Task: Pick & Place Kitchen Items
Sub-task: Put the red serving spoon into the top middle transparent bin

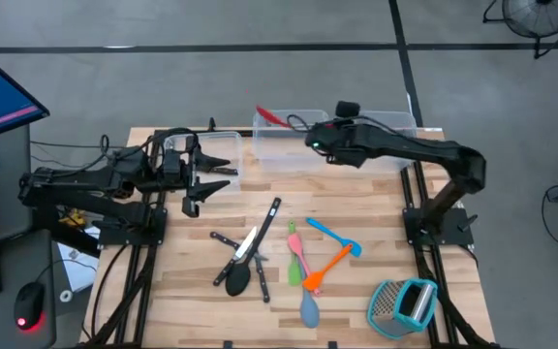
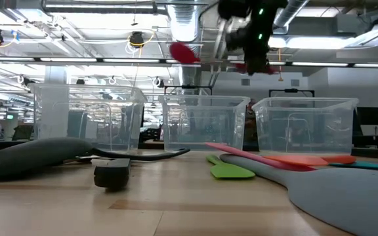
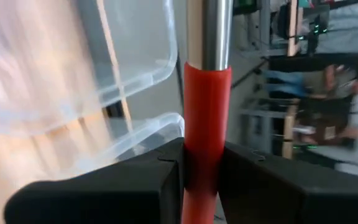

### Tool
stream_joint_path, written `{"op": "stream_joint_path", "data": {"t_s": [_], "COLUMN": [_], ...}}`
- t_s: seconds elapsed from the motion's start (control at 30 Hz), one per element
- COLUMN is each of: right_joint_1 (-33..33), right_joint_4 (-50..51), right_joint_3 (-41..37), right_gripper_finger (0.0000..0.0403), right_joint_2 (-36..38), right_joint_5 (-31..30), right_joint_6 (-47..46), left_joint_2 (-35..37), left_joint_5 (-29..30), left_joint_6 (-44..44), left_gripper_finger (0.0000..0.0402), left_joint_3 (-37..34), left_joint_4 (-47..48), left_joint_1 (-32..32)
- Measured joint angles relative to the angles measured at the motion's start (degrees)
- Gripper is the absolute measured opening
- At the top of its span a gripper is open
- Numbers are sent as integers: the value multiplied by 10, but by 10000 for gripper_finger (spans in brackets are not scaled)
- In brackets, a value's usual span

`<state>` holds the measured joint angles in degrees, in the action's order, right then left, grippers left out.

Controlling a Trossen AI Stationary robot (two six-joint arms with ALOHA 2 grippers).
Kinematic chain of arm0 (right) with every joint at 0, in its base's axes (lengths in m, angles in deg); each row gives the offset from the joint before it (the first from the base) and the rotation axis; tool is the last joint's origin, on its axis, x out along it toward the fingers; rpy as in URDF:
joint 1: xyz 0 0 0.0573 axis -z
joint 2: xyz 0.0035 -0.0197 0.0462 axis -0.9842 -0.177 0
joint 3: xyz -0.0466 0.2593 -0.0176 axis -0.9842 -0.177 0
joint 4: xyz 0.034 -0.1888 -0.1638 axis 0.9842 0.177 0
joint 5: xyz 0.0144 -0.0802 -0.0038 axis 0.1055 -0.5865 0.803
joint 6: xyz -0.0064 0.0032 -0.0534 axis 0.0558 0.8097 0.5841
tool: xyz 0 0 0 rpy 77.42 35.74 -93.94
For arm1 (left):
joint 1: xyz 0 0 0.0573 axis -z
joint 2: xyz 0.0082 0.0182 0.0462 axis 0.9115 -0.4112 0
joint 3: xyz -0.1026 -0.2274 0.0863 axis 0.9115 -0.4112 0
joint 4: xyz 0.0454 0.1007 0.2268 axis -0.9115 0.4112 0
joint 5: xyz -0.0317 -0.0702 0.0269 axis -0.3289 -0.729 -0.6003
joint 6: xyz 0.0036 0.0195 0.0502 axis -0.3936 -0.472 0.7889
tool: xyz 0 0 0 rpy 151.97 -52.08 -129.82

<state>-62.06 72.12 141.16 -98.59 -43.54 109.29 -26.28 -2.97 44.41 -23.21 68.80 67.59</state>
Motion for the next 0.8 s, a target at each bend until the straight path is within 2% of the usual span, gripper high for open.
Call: {"op": "stream_joint_path", "data": {"t_s": [0.27, 0.6, 0.8], "right_joint_1": [32, 58, 55], "right_joint_4": [11, 26, 18], "right_joint_3": [0, 24, 23], "right_gripper_finger": [50, 50, 50], "right_joint_2": [-75, -87, -87], "right_joint_5": [-42, -52, -32], "right_joint_6": [102, 173, 172], "left_joint_2": [0, 0, 0], "left_joint_5": [-1, -3, -2], "left_joint_6": [0, 0, 0], "left_gripper_finger": [204, 204, 204], "left_joint_3": [0, 0, 0], "left_joint_4": [1, 1, 1], "left_joint_1": [0, 0, 0]}}
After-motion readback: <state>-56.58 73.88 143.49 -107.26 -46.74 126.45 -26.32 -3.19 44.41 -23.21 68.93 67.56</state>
